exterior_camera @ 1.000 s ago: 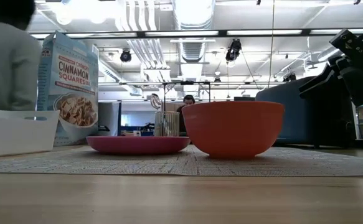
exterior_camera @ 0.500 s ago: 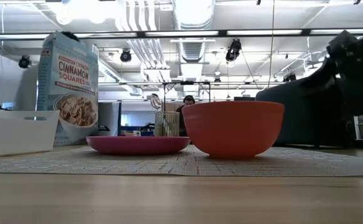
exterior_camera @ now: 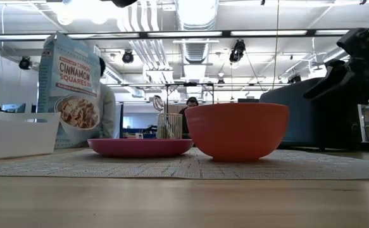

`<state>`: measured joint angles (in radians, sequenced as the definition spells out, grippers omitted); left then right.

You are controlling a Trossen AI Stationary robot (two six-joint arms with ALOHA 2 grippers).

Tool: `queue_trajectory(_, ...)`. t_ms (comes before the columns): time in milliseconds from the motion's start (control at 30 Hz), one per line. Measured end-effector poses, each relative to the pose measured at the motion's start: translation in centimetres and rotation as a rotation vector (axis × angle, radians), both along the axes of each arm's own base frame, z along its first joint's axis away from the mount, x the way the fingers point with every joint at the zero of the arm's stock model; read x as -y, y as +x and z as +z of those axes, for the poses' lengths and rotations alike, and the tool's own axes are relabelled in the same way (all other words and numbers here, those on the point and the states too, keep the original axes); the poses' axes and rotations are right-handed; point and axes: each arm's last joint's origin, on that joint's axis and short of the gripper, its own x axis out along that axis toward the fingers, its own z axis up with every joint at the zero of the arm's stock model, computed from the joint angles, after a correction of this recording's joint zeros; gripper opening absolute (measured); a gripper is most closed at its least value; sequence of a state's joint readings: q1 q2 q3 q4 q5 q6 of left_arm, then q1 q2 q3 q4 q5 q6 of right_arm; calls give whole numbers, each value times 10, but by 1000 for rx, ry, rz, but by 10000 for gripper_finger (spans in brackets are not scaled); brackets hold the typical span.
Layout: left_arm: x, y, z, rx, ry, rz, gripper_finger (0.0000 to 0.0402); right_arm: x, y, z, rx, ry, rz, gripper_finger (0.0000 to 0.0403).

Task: Arrange a breakfast setting
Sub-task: Put the glass of milk on the grey table mat to the top of the orange bowl

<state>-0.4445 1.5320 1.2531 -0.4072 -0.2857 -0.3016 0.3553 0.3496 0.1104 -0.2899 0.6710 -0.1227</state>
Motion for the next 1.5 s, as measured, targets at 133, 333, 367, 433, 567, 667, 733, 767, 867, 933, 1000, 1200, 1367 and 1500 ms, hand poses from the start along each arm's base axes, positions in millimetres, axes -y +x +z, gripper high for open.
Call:
queue_trajectory(133, 1, 0, -9, 52, -24, -23, 162, 0, 2, 3, 6, -67, 25, 215)
queue_trajectory(333, 3, 4, -9, 127, -2, -60, 162, -2, 4, 5, -1, -130, 93, 215)
queue_trajectory(367, 3, 4, -9, 125, -3, -65, 162, -3, 5, 7, 18, -112, 108, 215)
queue_trajectory(433, 3, 4, -9, 123, -3, -70, 162, -5, 9, 12, 84, -74, 124, 215)
queue_trajectory(567, 4, 4, -7, 130, -5, -81, 162, -8, 19, 36, 341, 0, 114, 215)
queue_trajectory(667, 4, 4, -6, 131, -6, -80, 162, -8, 21, 53, 528, 56, 109, 215)
queue_trajectory(733, 4, 4, -6, 130, -11, -76, 162, -8, 21, 62, 630, 133, 97, 215)
queue_trajectory(767, 4, 4, -6, 129, -18, -72, 162, -8, 20, 64, 672, 194, 89, 215)
queue_trajectory(867, 4, 4, -8, 119, -35, -58, 162, -5, 19, 69, 752, 284, 30, 215)
queue_trajectory(933, 3, 3, -9, 113, -40, -53, 162, -3, 18, 70, 792, 360, -65, 215)
queue_trajectory(1000, 2, 3, -9, 113, -42, -48, 162, -2, 18, 69, 804, 409, -129, 215)
queue_trajectory(1200, -1, 4, -8, 117, -30, -47, 162, -2, 20, 69, 809, 414, -132, 215)
queue_trajectory(1367, -2, 4, -8, 117, -30, -45, 162, -3, 21, 79, 856, 568, -108, 215)
queue_trajectory(1500, -2, 4, -7, 119, -31, -44, 162, -8, 32, 101, 690, 595, -115, 215)
